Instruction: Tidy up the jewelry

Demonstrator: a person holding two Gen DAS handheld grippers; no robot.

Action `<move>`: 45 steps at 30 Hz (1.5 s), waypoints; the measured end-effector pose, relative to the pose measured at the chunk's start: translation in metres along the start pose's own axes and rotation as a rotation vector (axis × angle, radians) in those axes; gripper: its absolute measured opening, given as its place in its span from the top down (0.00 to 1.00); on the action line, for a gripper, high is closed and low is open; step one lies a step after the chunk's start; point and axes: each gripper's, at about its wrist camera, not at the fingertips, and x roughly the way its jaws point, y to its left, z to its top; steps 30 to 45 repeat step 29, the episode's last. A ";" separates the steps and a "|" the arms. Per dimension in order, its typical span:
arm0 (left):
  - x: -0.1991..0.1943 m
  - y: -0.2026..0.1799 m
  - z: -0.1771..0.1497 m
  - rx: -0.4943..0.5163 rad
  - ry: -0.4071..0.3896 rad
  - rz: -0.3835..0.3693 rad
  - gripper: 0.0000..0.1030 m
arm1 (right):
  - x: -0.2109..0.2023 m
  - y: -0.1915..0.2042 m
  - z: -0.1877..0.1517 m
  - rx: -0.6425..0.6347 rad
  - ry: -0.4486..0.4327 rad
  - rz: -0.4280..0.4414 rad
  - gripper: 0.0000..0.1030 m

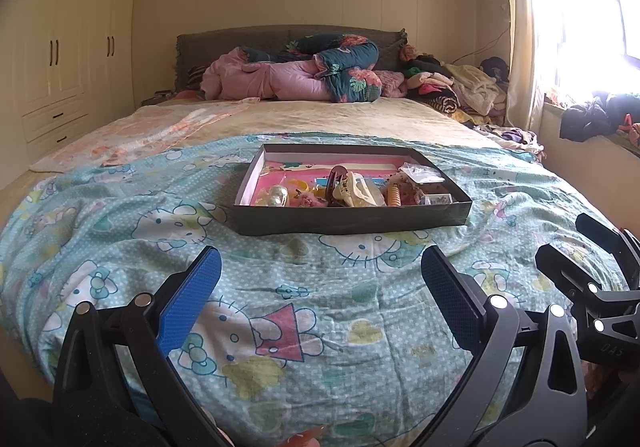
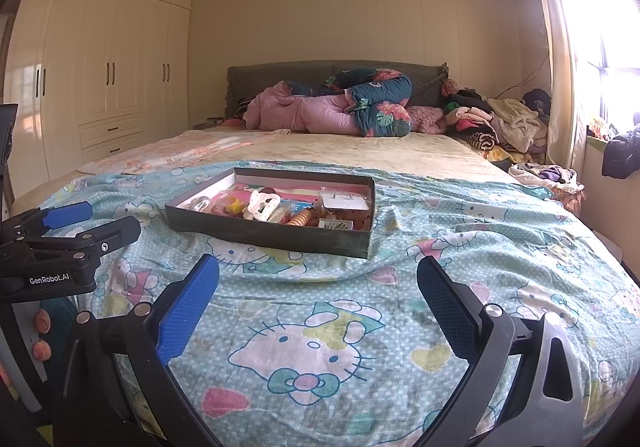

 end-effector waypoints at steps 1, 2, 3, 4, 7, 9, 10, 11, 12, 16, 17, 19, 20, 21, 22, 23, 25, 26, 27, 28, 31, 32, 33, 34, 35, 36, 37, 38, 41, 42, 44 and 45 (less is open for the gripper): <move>-0.001 -0.002 -0.001 0.000 0.000 -0.002 0.11 | 0.000 0.000 0.000 0.001 0.001 0.000 0.06; 0.000 -0.001 -0.001 0.000 0.000 -0.001 0.11 | 0.000 0.000 0.000 0.002 -0.001 0.000 0.06; -0.001 -0.004 -0.002 0.000 0.000 0.000 0.11 | 0.001 0.000 0.000 0.000 -0.001 -0.001 0.06; -0.001 -0.002 -0.001 0.000 0.001 -0.001 0.11 | 0.000 0.000 0.000 0.000 0.000 -0.001 0.06; 0.000 -0.001 -0.001 0.000 0.001 0.002 0.11 | 0.001 0.001 0.000 -0.001 0.000 -0.001 0.06; 0.001 0.001 0.000 0.001 0.004 0.004 0.11 | 0.001 0.000 0.000 0.000 0.010 0.000 0.06; 0.001 0.000 0.000 0.001 0.005 0.007 0.11 | 0.000 0.000 0.000 0.000 0.012 0.000 0.06; 0.001 0.003 0.001 0.002 0.007 0.012 0.11 | 0.000 0.000 0.000 -0.002 0.015 -0.001 0.06; 0.003 0.005 0.002 0.003 0.008 0.016 0.11 | 0.000 0.000 0.000 -0.004 0.019 -0.002 0.06; 0.009 0.017 0.006 0.006 0.023 0.038 0.11 | -0.002 0.000 0.002 -0.008 0.015 -0.004 0.06; 0.010 0.017 0.006 0.004 0.026 0.038 0.11 | -0.002 0.000 0.003 -0.008 0.011 -0.004 0.06; 0.014 0.022 0.008 0.001 0.032 0.031 0.11 | -0.002 -0.001 0.003 -0.003 0.009 -0.007 0.06; 0.015 0.024 0.009 0.003 0.032 0.029 0.11 | -0.002 -0.003 0.003 0.001 0.010 -0.007 0.06; 0.015 0.024 0.010 0.005 0.033 0.031 0.11 | -0.001 -0.005 0.003 0.006 0.011 -0.008 0.06; 0.017 0.027 0.012 0.003 0.037 0.027 0.11 | -0.001 -0.008 0.003 0.016 0.011 -0.012 0.06; 0.021 0.032 0.014 -0.004 0.048 0.021 0.11 | 0.000 -0.012 0.004 0.026 0.012 -0.018 0.06; 0.031 0.040 0.019 -0.022 0.075 0.022 0.11 | 0.002 -0.024 0.007 0.042 0.005 -0.045 0.06; 0.040 0.050 0.023 -0.039 0.087 0.030 0.11 | 0.004 -0.031 0.009 0.054 0.005 -0.064 0.06; 0.048 0.060 0.029 -0.051 0.099 0.046 0.11 | 0.008 -0.040 0.012 0.063 0.009 -0.081 0.06; 0.059 0.073 0.035 -0.071 0.115 0.066 0.11 | 0.013 -0.053 0.015 0.077 0.017 -0.102 0.06; 0.069 0.086 0.041 -0.096 0.128 0.080 0.11 | 0.020 -0.068 0.018 0.096 0.029 -0.140 0.06; 0.069 0.086 0.041 -0.096 0.128 0.080 0.11 | 0.020 -0.068 0.018 0.096 0.029 -0.140 0.06; 0.069 0.086 0.041 -0.096 0.128 0.080 0.11 | 0.020 -0.068 0.018 0.096 0.029 -0.140 0.06; 0.069 0.086 0.041 -0.096 0.128 0.080 0.11 | 0.020 -0.068 0.018 0.096 0.029 -0.140 0.06; 0.069 0.086 0.041 -0.096 0.128 0.080 0.11 | 0.020 -0.068 0.018 0.096 0.029 -0.140 0.06; 0.069 0.086 0.041 -0.096 0.128 0.080 0.11 | 0.020 -0.068 0.018 0.096 0.029 -0.140 0.06; 0.069 0.086 0.041 -0.096 0.128 0.080 0.11 | 0.020 -0.068 0.018 0.096 0.029 -0.140 0.06; 0.069 0.086 0.041 -0.096 0.128 0.080 0.11 | 0.020 -0.068 0.018 0.096 0.029 -0.140 0.06; 0.069 0.086 0.041 -0.096 0.128 0.080 0.11 | 0.020 -0.068 0.018 0.096 0.029 -0.140 0.06; 0.069 0.086 0.041 -0.096 0.128 0.080 0.11 | 0.020 -0.068 0.018 0.096 0.029 -0.140 0.06; 0.069 0.086 0.041 -0.096 0.128 0.080 0.11 | 0.020 -0.068 0.018 0.096 0.029 -0.140 0.06; 0.069 0.086 0.041 -0.096 0.128 0.080 0.11 | 0.020 -0.068 0.018 0.096 0.029 -0.140 0.06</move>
